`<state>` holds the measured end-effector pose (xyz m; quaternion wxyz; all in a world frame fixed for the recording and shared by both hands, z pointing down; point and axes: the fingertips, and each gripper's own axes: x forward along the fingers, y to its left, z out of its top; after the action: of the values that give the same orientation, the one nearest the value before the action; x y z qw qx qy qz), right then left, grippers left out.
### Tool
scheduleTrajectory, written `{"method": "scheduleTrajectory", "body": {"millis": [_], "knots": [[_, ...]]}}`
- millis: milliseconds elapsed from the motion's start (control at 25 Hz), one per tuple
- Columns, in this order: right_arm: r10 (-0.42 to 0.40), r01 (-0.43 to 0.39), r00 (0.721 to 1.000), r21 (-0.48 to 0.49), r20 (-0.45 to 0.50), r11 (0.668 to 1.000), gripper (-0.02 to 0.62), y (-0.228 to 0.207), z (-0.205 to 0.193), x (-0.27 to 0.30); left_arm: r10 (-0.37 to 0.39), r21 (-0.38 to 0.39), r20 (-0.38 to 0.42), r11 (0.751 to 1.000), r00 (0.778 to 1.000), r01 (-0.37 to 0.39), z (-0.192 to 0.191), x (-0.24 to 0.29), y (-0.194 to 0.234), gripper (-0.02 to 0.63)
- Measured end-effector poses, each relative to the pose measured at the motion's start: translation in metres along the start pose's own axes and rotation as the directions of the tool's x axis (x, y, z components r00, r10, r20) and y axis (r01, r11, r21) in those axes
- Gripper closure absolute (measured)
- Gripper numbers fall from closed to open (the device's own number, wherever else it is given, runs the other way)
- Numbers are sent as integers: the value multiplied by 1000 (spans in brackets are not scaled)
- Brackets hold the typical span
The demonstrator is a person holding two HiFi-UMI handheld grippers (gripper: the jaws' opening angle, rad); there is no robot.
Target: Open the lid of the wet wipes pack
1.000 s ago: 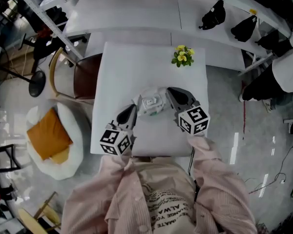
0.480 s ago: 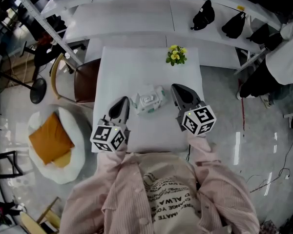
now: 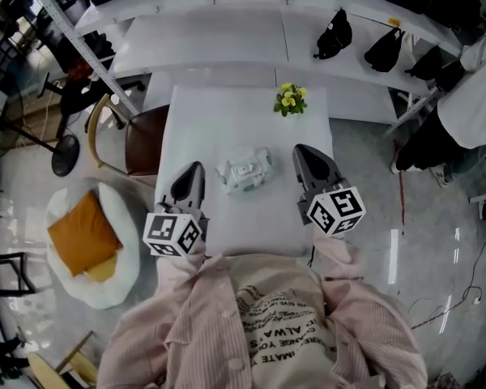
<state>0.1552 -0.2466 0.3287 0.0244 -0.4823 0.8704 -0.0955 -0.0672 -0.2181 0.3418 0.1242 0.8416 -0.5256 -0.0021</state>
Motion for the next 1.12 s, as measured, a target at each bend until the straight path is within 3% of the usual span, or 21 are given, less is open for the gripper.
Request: {"method": "scheduleTrajectory", "body": {"millis": [320, 1120], "knots": [[-39, 38, 999, 12, 16, 999, 595, -9, 0, -13, 41, 1, 16, 999, 999, -41, 1, -13, 6, 606], [-75, 75, 997, 11, 3, 997, 595, -15, -5, -27, 52, 4, -14, 999, 999, -52, -8, -17, 1, 606]]}}
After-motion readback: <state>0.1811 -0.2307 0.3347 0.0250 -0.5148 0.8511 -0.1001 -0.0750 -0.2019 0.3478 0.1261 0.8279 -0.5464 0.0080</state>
